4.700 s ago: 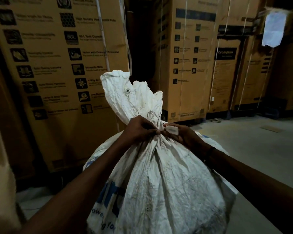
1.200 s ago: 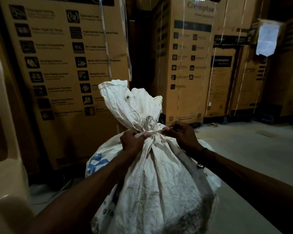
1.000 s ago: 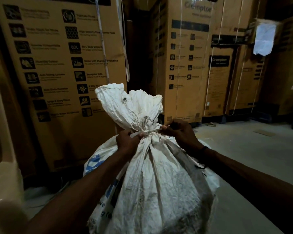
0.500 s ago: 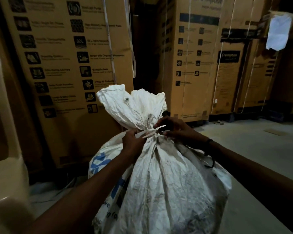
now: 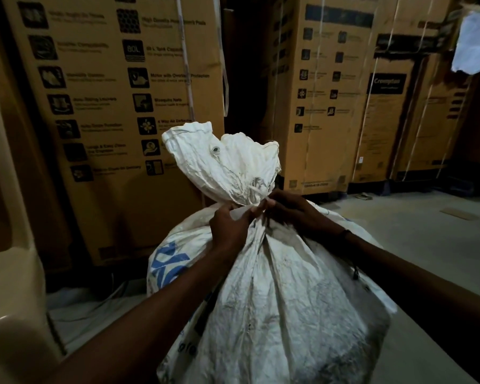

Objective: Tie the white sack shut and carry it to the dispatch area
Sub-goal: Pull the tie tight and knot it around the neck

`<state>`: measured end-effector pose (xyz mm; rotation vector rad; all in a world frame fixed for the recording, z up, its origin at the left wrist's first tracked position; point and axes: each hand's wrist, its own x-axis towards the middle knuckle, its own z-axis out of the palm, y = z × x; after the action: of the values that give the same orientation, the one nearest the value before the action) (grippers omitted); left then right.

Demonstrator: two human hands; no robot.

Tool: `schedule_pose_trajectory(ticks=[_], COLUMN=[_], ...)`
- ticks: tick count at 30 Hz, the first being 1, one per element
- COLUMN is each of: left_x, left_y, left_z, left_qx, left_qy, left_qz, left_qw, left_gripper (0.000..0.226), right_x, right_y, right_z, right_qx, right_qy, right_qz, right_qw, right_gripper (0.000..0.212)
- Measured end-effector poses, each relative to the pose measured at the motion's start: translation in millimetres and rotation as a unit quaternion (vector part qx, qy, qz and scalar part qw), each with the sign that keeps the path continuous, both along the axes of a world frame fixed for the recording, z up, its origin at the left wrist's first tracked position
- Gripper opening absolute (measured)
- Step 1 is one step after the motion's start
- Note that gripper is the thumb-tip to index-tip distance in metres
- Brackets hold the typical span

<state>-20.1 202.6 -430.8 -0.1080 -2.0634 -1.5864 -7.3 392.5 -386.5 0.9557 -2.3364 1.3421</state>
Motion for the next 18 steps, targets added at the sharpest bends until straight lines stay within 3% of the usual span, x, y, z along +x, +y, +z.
schedule_pose_trajectory(ticks=[4,10,13,16,18], left_x=[0.4,-4.6,-4.7,-7.8,-10.8], left_y=[3.7,4.1,4.2,2.5,0.9], left_z=[5.2,5.4,6.5,5.3,3.6], left_qx=[-0.001,-0.003,-0.016,-0.025,-0.02], left_qy=[-0.009,-0.011,-0.007,-0.001,-0.008], left_qz=[0.025,0.005,-0.012,-0.025,-0.033], left_qw=[1.0,1.0,1.0,0.999,0.999], left_gripper=[0.036,0.043,0.057,0.069,0.068], right_x=[-5.4,-15.8,-15.0,-5.9,-3.2], right_y=[-10.3,-9.5,-6.8,-8.2,-9.0], right_z=[-7.3,-18.3,-21.2,-18.5,-18.4], right_qx=[-0.117,-0.308,-0.322,-0.325,-0.319], right_qy=[-0.101,-0.259,-0.283,-0.292,-0.283], right_qz=[0.037,0.11,0.136,0.144,0.141], right_qw=[0.987,0.909,0.893,0.888,0.894], right_gripper=[0.026,0.018,0.017,0.036,0.027])
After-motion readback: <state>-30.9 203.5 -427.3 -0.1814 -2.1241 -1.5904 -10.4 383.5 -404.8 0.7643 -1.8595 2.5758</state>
